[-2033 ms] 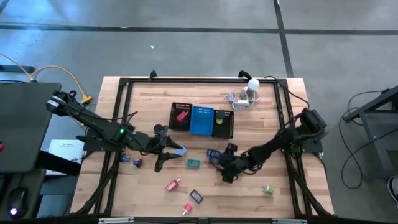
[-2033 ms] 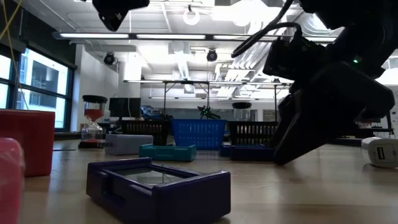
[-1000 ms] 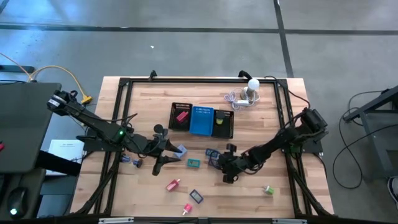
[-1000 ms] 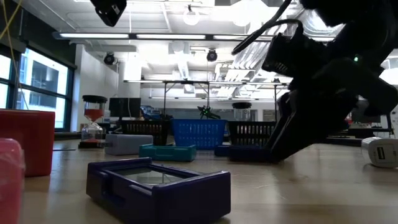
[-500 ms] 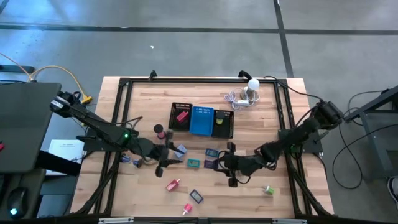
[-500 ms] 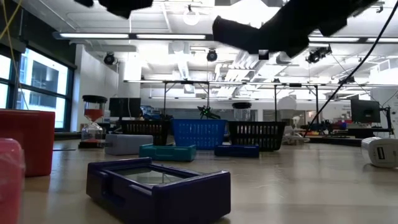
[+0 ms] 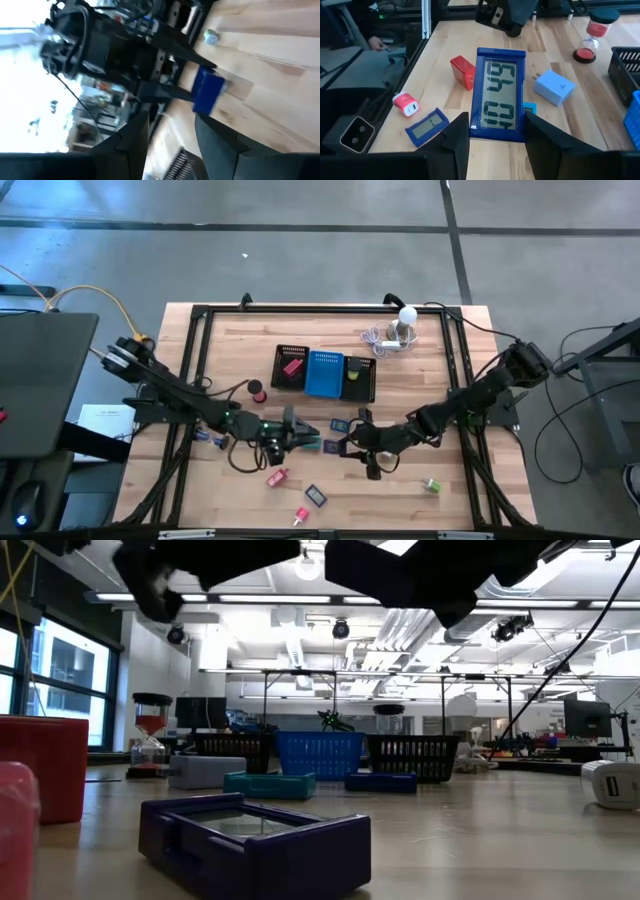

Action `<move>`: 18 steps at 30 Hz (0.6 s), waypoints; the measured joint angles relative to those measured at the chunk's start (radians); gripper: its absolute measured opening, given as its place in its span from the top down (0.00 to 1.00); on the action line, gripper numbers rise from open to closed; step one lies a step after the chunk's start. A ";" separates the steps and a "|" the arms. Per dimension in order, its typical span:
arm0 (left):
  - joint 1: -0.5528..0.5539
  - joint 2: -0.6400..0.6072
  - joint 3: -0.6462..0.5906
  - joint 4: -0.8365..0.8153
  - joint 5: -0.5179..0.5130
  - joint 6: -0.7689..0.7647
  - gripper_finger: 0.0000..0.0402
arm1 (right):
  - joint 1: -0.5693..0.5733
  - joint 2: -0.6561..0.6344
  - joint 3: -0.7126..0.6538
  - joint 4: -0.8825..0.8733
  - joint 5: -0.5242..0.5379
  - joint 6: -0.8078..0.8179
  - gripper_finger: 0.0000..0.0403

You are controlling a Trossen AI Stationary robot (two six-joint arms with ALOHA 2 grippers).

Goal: Pick & Place Office items
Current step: Put the top purple digital clock into the blue bin

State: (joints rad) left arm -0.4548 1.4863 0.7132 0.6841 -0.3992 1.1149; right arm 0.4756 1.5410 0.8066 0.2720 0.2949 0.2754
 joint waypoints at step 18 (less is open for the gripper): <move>-0.026 0.089 0.000 0.061 -0.018 0.089 0.62 | -0.013 0.000 0.000 0.008 -0.013 -0.017 0.65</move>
State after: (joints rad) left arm -0.4805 1.5753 0.7132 0.7456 -0.4168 1.2041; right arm 0.4631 1.5410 0.8066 0.2798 0.2815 0.2581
